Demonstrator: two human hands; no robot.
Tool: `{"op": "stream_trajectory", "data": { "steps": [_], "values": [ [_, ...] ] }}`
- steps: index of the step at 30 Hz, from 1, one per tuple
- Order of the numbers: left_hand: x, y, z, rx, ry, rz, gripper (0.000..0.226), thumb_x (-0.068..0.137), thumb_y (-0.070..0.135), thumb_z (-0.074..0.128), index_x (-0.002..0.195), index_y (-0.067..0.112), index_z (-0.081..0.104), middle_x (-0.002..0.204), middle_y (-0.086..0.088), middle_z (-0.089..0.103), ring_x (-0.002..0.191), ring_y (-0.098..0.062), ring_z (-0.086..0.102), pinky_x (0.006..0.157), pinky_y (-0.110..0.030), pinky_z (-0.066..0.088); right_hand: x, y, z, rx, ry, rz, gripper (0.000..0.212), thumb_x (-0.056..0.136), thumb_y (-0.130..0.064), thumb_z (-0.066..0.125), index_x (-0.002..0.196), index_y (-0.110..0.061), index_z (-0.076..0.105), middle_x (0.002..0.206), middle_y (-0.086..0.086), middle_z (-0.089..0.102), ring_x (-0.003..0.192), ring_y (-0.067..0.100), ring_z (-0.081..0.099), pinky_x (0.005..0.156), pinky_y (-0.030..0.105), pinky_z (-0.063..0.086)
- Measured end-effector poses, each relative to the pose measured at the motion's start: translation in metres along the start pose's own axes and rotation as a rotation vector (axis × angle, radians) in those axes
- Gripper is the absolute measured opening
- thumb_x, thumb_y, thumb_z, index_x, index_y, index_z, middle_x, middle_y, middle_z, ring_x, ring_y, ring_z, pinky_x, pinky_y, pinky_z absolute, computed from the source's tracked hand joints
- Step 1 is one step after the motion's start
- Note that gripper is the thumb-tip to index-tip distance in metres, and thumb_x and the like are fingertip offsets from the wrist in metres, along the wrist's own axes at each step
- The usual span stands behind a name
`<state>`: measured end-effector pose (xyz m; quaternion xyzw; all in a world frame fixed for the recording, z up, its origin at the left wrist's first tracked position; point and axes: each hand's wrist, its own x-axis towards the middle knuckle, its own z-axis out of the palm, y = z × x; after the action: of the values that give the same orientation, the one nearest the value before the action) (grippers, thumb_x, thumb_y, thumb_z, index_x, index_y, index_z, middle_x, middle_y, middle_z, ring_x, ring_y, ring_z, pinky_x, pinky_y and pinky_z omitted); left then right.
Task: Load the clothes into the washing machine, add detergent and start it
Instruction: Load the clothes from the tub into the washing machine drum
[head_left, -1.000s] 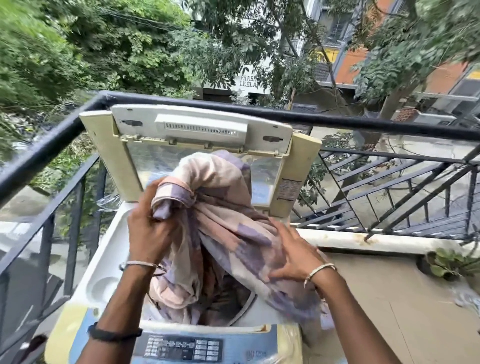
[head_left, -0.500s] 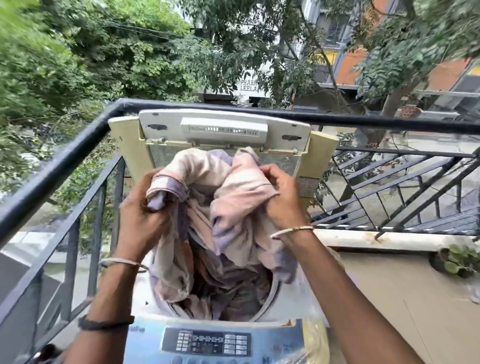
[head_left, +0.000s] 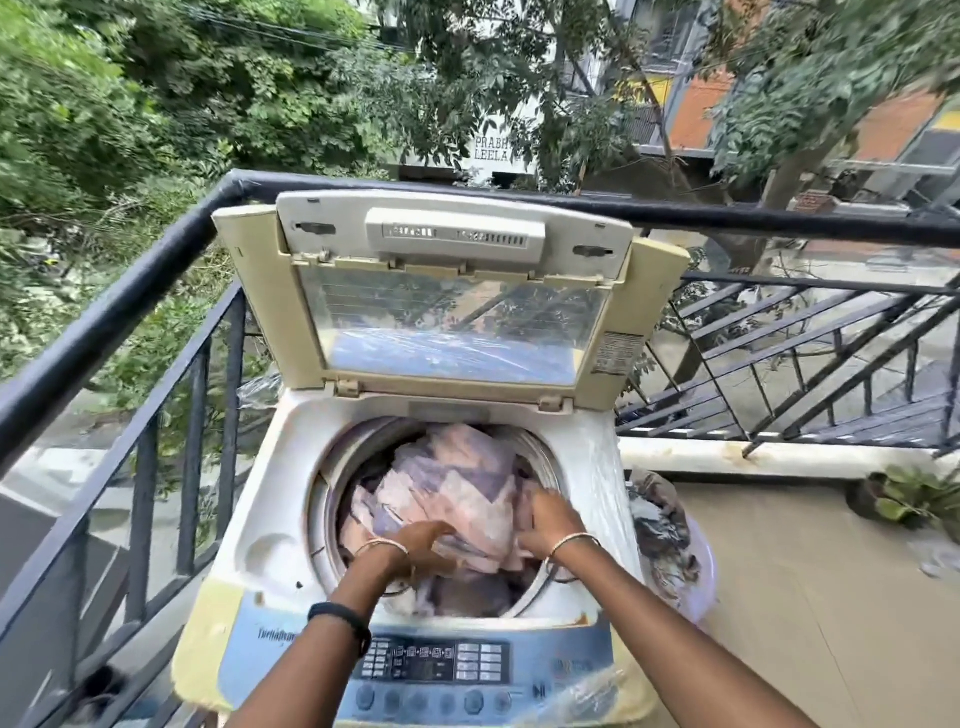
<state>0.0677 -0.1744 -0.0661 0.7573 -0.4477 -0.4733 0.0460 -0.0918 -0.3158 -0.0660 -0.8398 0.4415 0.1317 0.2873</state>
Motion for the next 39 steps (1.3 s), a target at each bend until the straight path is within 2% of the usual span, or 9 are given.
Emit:
{"op": "stream_trajectory", "data": {
  "steps": [4, 8, 14, 17, 20, 25, 29, 33, 39],
  "values": [
    [0.025, 0.014, 0.031, 0.122, -0.041, -0.056, 0.049, 0.093, 0.031, 0.055, 0.138, 0.012, 0.048, 0.136, -0.013, 0.056, 0.125, -0.027, 0.052, 0.1, -0.026, 0.04, -0.018, 0.027, -0.014, 0.205, 0.223, -0.017, 0.034, 0.073, -0.019, 0.069, 0.107, -0.021, 0.068, 0.109, 0.002, 0.07, 0.101, 0.022, 0.067, 0.088, 0.029, 0.053],
    [0.039, 0.039, 0.041, 0.033, 0.177, 0.006, 0.041, 0.089, 0.029, 0.054, 0.127, 0.015, 0.056, 0.122, -0.014, 0.065, 0.114, -0.03, 0.061, 0.093, -0.031, 0.046, -0.038, 0.059, -0.03, 0.395, 0.406, -0.028, 0.014, 0.078, -0.011, 0.069, 0.091, -0.015, 0.073, 0.088, -0.001, 0.075, 0.076, 0.012, 0.07, 0.074, 0.019, 0.054],
    [0.031, 0.128, 0.04, -0.249, 0.565, 0.322, 0.025, 0.087, 0.028, 0.055, 0.104, 0.013, 0.067, 0.095, -0.001, 0.072, 0.085, -0.016, 0.069, 0.074, -0.023, 0.048, -0.052, 0.127, -0.041, 0.596, 0.523, 0.055, 0.017, 0.081, -0.004, 0.065, 0.084, -0.018, 0.074, 0.084, -0.002, 0.076, 0.077, 0.011, 0.07, 0.076, 0.025, 0.057],
    [0.033, 0.171, 0.054, -0.327, 0.623, 0.414, 0.029, 0.081, 0.036, 0.049, 0.095, 0.021, 0.07, 0.086, 0.003, 0.075, 0.079, -0.01, 0.07, 0.075, -0.028, 0.055, -0.058, 0.166, -0.052, 0.603, 0.566, 0.097, 0.016, 0.081, -0.002, 0.066, 0.081, -0.016, 0.074, 0.076, -0.006, 0.071, 0.068, -0.004, 0.065, 0.071, 0.011, 0.05],
    [0.042, 0.217, 0.081, -0.343, 0.67, 0.439, 0.021, 0.082, 0.028, 0.053, 0.091, 0.021, 0.07, 0.083, 0.008, 0.073, 0.076, -0.005, 0.069, 0.072, -0.023, 0.055, -0.063, 0.218, -0.061, 0.63, 0.555, 0.129, 0.013, 0.082, 0.005, 0.064, 0.083, -0.003, 0.074, 0.073, 0.001, 0.067, 0.063, -0.017, 0.059, 0.06, -0.001, 0.041],
    [0.077, 0.284, 0.131, -0.363, 0.648, 0.393, 0.014, 0.085, 0.019, 0.057, 0.093, 0.019, 0.069, 0.084, 0.007, 0.073, 0.077, -0.008, 0.068, 0.071, -0.023, 0.054, -0.068, 0.314, -0.073, 0.61, 0.497, 0.217, 0.017, 0.08, -0.003, 0.068, 0.077, -0.019, 0.074, 0.07, -0.004, 0.071, 0.058, -0.01, 0.061, 0.061, 0.005, 0.047],
    [0.115, 0.322, 0.164, -0.302, 0.591, 0.317, 0.014, 0.085, 0.014, 0.06, 0.095, 0.019, 0.069, 0.088, 0.002, 0.074, 0.078, -0.015, 0.069, 0.073, -0.03, 0.055, -0.066, 0.376, -0.082, 0.555, 0.45, 0.251, 0.021, 0.078, -0.008, 0.068, 0.071, -0.028, 0.07, 0.066, -0.007, 0.07, 0.055, -0.006, 0.061, 0.068, 0.024, 0.054],
    [0.137, 0.344, 0.189, -0.295, 0.57, 0.212, 0.017, 0.083, 0.015, 0.061, 0.096, 0.02, 0.071, 0.089, -0.001, 0.075, 0.08, -0.02, 0.071, 0.076, -0.03, 0.055, -0.058, 0.417, -0.084, 0.544, 0.389, 0.285, 0.01, 0.076, -0.014, 0.071, 0.074, -0.023, 0.074, 0.068, -0.005, 0.073, 0.068, 0.012, 0.071, 0.072, 0.031, 0.057],
    [0.169, 0.355, 0.206, -0.286, 0.532, 0.098, 0.015, 0.083, 0.013, 0.063, 0.095, 0.018, 0.071, 0.086, 0.0, 0.076, 0.08, -0.019, 0.071, 0.077, -0.031, 0.056, -0.034, 0.45, -0.082, 0.556, 0.32, 0.338, 0.01, 0.076, -0.013, 0.069, 0.081, -0.019, 0.076, 0.079, -0.002, 0.076, 0.078, 0.017, 0.072, 0.074, 0.025, 0.052]
  ]
}}
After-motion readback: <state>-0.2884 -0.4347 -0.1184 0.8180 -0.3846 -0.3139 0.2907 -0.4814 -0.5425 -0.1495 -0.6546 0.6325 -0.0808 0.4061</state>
